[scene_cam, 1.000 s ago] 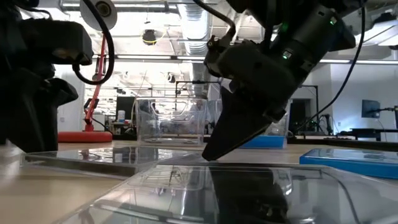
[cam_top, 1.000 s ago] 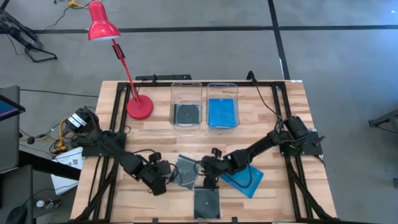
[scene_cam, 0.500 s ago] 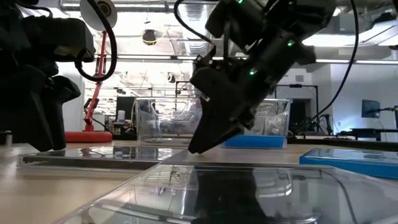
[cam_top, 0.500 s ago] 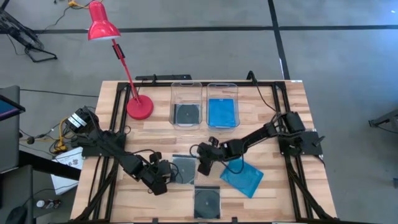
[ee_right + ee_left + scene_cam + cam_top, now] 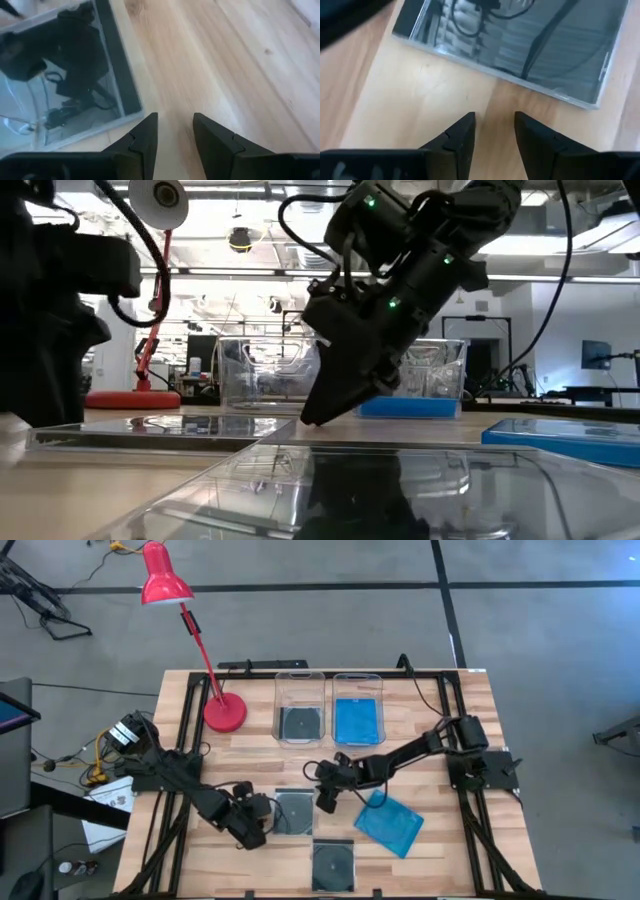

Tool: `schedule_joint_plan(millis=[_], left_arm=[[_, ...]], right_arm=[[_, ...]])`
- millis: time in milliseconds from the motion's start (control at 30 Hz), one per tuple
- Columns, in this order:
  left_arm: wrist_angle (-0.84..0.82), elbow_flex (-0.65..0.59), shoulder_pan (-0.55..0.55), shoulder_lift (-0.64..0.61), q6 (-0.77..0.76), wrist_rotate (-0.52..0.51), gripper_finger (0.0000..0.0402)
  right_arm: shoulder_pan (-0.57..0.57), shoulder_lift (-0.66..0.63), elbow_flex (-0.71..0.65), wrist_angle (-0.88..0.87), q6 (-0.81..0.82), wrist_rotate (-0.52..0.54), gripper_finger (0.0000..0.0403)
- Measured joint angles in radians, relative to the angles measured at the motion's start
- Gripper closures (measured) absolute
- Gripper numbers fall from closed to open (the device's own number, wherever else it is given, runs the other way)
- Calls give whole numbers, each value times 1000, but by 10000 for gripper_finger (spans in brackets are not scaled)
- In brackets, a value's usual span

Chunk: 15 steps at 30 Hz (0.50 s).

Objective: Pick & place jewel cases by type
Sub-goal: Put the top black cd case into the left transparent bin

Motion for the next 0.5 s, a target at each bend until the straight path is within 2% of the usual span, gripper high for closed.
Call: schedule_joint_plan(millis=[100, 233, 500], left_arm=[[-25, -5, -13, -1, -45, 1, 269], [67, -23, -17, -3, -15, -5, 269], [138, -26, -17, 0, -6, -2, 269]], right_arm=[[16, -2, 1, -23, 9, -7, 285], [31, -2, -1, 1, 9, -8, 285], [14, 2, -2, 85, -3, -42, 285]])
